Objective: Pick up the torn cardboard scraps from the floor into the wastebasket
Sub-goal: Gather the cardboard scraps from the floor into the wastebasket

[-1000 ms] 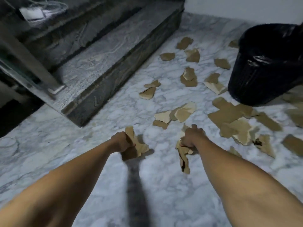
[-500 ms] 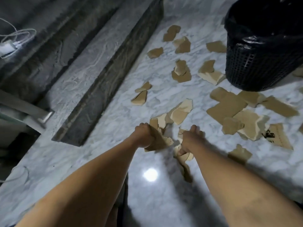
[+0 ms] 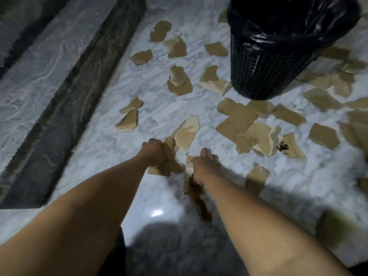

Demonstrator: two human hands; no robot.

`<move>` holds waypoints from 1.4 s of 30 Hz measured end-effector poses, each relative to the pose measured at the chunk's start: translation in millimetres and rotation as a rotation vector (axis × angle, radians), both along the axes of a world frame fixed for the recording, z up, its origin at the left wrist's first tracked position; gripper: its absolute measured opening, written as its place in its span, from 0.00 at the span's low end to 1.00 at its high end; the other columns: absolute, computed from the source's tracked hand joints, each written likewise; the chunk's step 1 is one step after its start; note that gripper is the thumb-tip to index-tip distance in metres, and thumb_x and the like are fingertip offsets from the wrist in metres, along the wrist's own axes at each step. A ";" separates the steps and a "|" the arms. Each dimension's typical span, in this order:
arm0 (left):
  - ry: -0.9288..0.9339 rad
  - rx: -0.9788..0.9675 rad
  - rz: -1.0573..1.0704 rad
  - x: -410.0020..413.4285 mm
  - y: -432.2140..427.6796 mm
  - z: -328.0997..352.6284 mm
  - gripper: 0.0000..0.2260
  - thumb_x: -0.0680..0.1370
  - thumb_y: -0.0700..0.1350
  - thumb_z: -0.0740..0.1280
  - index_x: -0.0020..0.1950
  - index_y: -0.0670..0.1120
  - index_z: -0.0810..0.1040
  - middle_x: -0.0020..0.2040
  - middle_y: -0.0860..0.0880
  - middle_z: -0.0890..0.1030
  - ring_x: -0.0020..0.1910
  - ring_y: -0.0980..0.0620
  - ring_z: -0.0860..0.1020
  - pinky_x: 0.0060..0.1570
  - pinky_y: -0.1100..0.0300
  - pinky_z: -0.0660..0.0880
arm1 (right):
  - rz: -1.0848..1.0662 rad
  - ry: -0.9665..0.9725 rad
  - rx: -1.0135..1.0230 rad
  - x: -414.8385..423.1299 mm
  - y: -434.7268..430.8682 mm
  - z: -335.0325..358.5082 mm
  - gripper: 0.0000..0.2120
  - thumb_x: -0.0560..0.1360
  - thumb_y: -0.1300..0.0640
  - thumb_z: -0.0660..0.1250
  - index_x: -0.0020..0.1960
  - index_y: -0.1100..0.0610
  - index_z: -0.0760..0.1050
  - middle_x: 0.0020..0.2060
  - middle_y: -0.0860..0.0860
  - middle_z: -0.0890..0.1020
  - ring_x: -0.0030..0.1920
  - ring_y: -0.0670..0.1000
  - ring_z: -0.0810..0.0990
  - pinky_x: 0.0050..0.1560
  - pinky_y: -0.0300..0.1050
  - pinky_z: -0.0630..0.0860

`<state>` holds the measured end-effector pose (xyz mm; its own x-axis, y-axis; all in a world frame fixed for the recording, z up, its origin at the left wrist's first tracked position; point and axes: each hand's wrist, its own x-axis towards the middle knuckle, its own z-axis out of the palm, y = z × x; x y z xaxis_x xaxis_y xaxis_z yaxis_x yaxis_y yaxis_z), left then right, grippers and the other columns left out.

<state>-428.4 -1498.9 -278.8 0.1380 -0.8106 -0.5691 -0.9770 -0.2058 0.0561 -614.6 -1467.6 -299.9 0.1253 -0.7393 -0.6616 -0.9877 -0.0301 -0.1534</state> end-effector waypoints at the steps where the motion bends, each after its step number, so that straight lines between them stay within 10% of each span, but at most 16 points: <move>1: -0.007 -0.010 -0.020 -2.9 -3.3 -0.3 0.22 0.72 0.52 0.65 0.64 0.45 0.72 0.60 0.41 0.73 0.57 0.39 0.75 0.57 0.49 0.75 | -0.013 -0.007 -0.006 0.9 -0.6 -2.1 0.25 0.69 0.68 0.68 0.65 0.53 0.72 0.65 0.54 0.57 0.62 0.61 0.64 0.58 0.52 0.73; 9: -0.189 0.029 -0.259 -35.2 -18.2 19.4 0.23 0.71 0.54 0.69 0.62 0.46 0.74 0.56 0.46 0.78 0.51 0.47 0.76 0.51 0.54 0.74 | -0.463 -0.242 -0.092 -0.4 12.3 -3.0 0.19 0.79 0.59 0.60 0.69 0.58 0.70 0.69 0.58 0.63 0.69 0.62 0.65 0.64 0.53 0.69; 14: -0.038 0.231 -0.290 -68.0 -32.1 57.1 0.19 0.66 0.53 0.74 0.48 0.39 0.80 0.41 0.44 0.81 0.36 0.49 0.80 0.34 0.58 0.77 | -0.630 -0.472 -0.188 -4.9 27.5 26.0 0.17 0.81 0.59 0.57 0.69 0.59 0.67 0.62 0.59 0.77 0.61 0.62 0.77 0.53 0.48 0.72; 20: -0.117 0.465 -0.365 -70.9 -31.6 58.8 0.09 0.73 0.45 0.71 0.46 0.39 0.80 0.37 0.43 0.77 0.36 0.45 0.77 0.41 0.57 0.76 | -0.762 -0.271 -0.035 -75.1 26.9 40.7 0.20 0.75 0.52 0.72 0.60 0.64 0.72 0.54 0.59 0.79 0.52 0.60 0.81 0.35 0.43 0.73; 26: 0.021 0.576 -0.247 -46.2 -17.3 51.1 0.13 0.78 0.45 0.68 0.58 0.39 0.77 0.49 0.42 0.80 0.47 0.44 0.79 0.48 0.54 0.77 | -1.069 0.054 -0.038 -106.8 41.0 6.3 0.36 0.69 0.42 0.72 0.73 0.51 0.65 0.73 0.58 0.57 0.70 0.64 0.60 0.63 0.63 0.73; 31: 0.182 0.485 -0.229 -29.3 -4.7 49.1 0.21 0.78 0.41 0.68 0.70 0.42 0.69 0.65 0.42 0.75 0.60 0.41 0.77 0.59 0.49 0.75 | -0.983 0.037 -0.104 -97.5 42.6 11.5 0.33 0.80 0.44 0.62 0.78 0.60 0.59 0.74 0.58 0.67 0.71 0.59 0.69 0.67 0.49 0.71; 35: 0.243 0.574 -0.218 -14.9 -1.1 47.5 0.32 0.77 0.38 0.67 0.76 0.55 0.57 0.56 0.44 0.77 0.48 0.44 0.76 0.48 0.52 0.74 | -1.154 -0.083 -0.119 -94.7 43.8 9.9 0.29 0.72 0.53 0.75 0.69 0.63 0.71 0.60 0.58 0.80 0.58 0.57 0.80 0.44 0.43 0.74; 39: 0.308 0.569 -0.194 -11.1 -2.5 42.3 0.39 0.76 0.37 0.68 0.76 0.67 0.53 0.58 0.43 0.77 0.43 0.44 0.76 0.38 0.58 0.73 | -1.153 -0.033 -0.088 -79.1 44.3 1.7 0.46 0.55 0.42 0.83 0.65 0.59 0.69 0.58 0.55 0.78 0.58 0.58 0.79 0.57 0.52 0.79; 42: 0.242 0.479 -0.253 -14.4 -1.7 46.2 0.30 0.75 0.39 0.69 0.74 0.50 0.61 0.53 0.42 0.79 0.33 0.48 0.77 0.29 0.62 0.73 | -1.173 -0.012 -0.092 -76.4 40.8 -17.6 0.57 0.48 0.39 0.85 0.68 0.58 0.63 0.62 0.56 0.76 0.63 0.59 0.76 0.61 0.57 0.76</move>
<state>-442.8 -1500.6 -232.6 -0.2048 -0.4463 -0.8711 -0.9701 -0.0259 0.2413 -691.1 -1426.8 -317.4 -0.6572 -0.4514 -0.6035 -0.4170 0.8848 -0.2077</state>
